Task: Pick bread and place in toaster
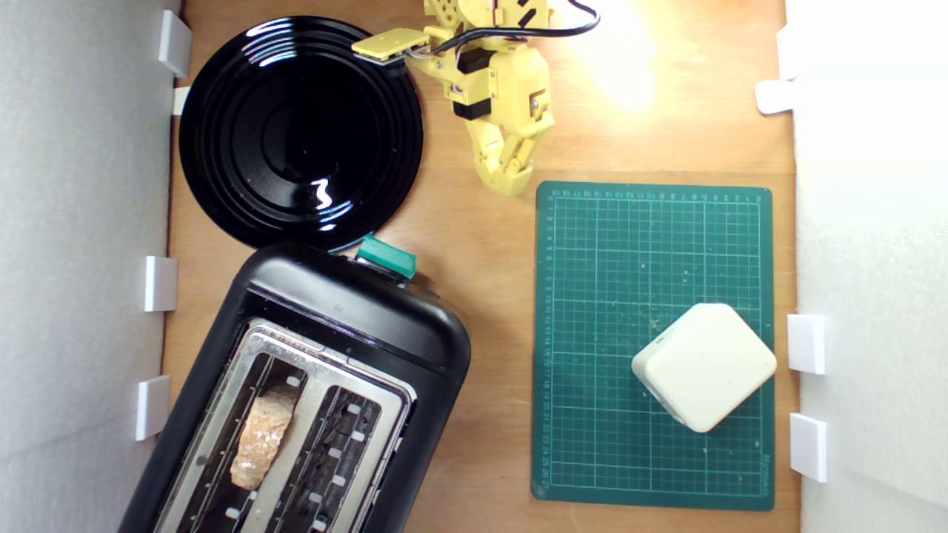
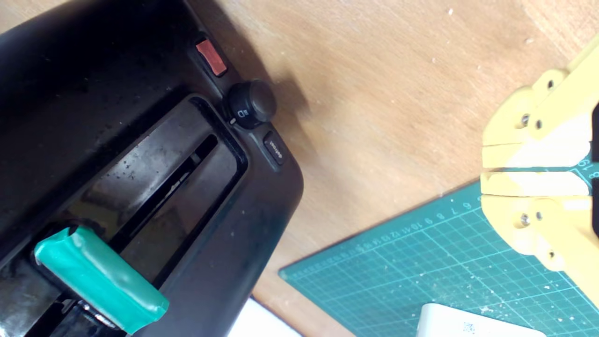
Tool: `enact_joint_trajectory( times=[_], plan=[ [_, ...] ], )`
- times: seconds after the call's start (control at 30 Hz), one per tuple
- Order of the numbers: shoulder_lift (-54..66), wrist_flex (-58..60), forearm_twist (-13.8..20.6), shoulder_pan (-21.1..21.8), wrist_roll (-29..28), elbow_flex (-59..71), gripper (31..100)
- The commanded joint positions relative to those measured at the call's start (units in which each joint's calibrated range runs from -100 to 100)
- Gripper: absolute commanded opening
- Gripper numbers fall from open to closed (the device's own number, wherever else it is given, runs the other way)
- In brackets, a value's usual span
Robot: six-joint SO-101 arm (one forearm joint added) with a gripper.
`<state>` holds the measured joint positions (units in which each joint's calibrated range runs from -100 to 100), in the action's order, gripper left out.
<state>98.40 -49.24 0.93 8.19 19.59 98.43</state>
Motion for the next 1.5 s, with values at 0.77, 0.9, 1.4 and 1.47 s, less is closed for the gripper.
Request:
enact_joint_trajectory(
  times=[0.77,0.9,1.4,1.47],
  plan=[
    [0.85,0.01,-0.48,-0.30,0.90,0.39,30.9],
    [0.85,0.01,-0.48,-0.54,0.95,0.39,30.9],
    [0.60,0.01,-0.84,-0.62,0.69,0.30,30.9],
    [0.51,0.01,-0.84,0.03,0.63,0.30,30.9]
  ],
)
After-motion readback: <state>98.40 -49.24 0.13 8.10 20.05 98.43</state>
